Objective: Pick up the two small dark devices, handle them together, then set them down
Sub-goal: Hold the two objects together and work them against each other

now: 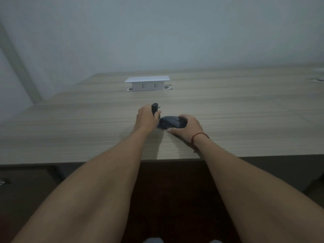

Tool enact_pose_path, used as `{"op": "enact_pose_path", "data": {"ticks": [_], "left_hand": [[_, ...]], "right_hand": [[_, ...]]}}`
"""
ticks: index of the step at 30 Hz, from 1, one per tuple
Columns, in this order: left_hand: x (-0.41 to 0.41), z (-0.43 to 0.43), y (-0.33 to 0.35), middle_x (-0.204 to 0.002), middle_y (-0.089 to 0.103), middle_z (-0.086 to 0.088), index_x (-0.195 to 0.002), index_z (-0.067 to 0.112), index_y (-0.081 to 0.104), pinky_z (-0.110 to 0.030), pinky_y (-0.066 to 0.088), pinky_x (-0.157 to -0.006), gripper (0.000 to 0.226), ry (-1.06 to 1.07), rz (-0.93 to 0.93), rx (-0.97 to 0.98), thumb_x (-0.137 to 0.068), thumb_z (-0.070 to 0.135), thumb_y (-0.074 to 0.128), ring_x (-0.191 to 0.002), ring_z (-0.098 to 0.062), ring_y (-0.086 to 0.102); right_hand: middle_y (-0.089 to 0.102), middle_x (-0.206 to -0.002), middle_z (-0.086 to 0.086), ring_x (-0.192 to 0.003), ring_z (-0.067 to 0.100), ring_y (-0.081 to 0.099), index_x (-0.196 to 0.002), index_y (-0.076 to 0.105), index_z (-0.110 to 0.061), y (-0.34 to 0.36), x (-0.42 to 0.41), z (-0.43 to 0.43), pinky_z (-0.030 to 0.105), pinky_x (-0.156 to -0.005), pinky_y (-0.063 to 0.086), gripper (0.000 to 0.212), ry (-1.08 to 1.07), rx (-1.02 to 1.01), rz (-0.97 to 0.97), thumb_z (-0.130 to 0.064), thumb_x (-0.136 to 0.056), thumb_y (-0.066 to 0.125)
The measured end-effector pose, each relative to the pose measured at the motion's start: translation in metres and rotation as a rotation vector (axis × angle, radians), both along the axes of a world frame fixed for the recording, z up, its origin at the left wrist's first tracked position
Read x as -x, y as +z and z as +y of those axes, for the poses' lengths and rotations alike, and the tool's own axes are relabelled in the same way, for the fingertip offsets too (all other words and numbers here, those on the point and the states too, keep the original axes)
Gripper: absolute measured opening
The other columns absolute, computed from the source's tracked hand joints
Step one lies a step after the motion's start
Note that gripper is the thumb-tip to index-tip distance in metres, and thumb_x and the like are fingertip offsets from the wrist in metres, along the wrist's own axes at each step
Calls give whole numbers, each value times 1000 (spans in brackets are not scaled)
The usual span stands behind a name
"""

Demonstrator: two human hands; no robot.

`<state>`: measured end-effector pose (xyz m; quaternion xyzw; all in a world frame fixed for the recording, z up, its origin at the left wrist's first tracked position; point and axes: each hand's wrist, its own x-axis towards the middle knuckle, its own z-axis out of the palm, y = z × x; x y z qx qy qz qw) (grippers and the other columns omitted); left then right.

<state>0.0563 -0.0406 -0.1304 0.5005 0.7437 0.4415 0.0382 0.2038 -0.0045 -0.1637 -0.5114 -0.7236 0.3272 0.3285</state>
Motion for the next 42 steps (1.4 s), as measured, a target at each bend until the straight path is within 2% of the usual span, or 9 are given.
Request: {"op": "enact_pose_path", "data": {"ticks": [3,7,12,16,20,24,31,37,42], "left_hand": [[-3,-4,2,-97,65,-18,-94,0,63,-34,48,-73,27,-29,-35,-81,-91,26,59,-86,-31,61],[2,-8,-7,-106,63,-19,-102,0,62,-40,53,-83,30,-4,-16,-9,-92,27,57,-96,-33,62],[-10,-9,8,-88,59,-8,-88,3,61,-33,45,-72,21,-25,-49,-199,-93,23,57,-81,-21,53],[-4,-8,2,-99,64,-16,-98,2,62,-40,52,-79,27,-61,5,-91,-92,27,58,-90,-29,61],[7,-13,2,-94,62,-13,-94,4,61,-31,45,-72,22,-55,84,-59,-93,26,57,-83,-23,58],[0,-23,4,-84,60,-8,-87,4,62,-26,43,-65,23,-38,-14,-184,-92,26,59,-74,-17,55],[13,-22,-4,-95,61,-12,-96,1,62,-35,50,-75,28,-21,30,-86,-92,28,58,-82,-23,57],[1,-9,-1,-104,64,-17,-105,0,62,-33,48,-79,30,-32,-80,-89,-93,27,57,-91,-26,59],[10,-9,-1,-100,69,-17,-99,-2,66,-34,51,-78,33,-93,-84,56,-91,29,61,-90,-28,64]], "right_hand": [[57,-130,4,-119,25,52,-131,53,-20,3,0,2,44,-100,48,75,6,-9,-56,-43,-66,84],[53,-138,4,-126,26,50,-138,49,-21,10,-8,8,40,-103,43,82,98,84,-65,-37,-67,86],[47,-148,5,-136,26,42,-146,40,-19,22,-16,10,41,-110,34,78,205,138,-134,-24,-79,78],[42,-152,9,-136,29,42,-149,34,-16,23,-16,6,44,-109,36,87,174,214,-136,-44,-78,75],[49,-147,10,-133,31,46,-143,44,-19,15,-8,-1,51,-108,42,99,-3,147,-72,-73,-63,69],[60,-132,7,-120,28,55,-135,52,-20,11,-1,-4,49,-101,48,87,-54,111,-87,-70,-66,67],[69,-108,5,-108,28,60,-95,66,-27,16,9,4,47,-101,45,63,-78,134,-88,-73,-55,52],[56,-126,11,-124,32,45,-117,63,-23,20,18,-2,51,-110,31,74,-214,50,-291,-80,-73,50],[59,-130,10,-126,32,48,-121,58,-20,16,14,8,56,-115,19,59,-143,91,-217,-65,-83,51]]}}
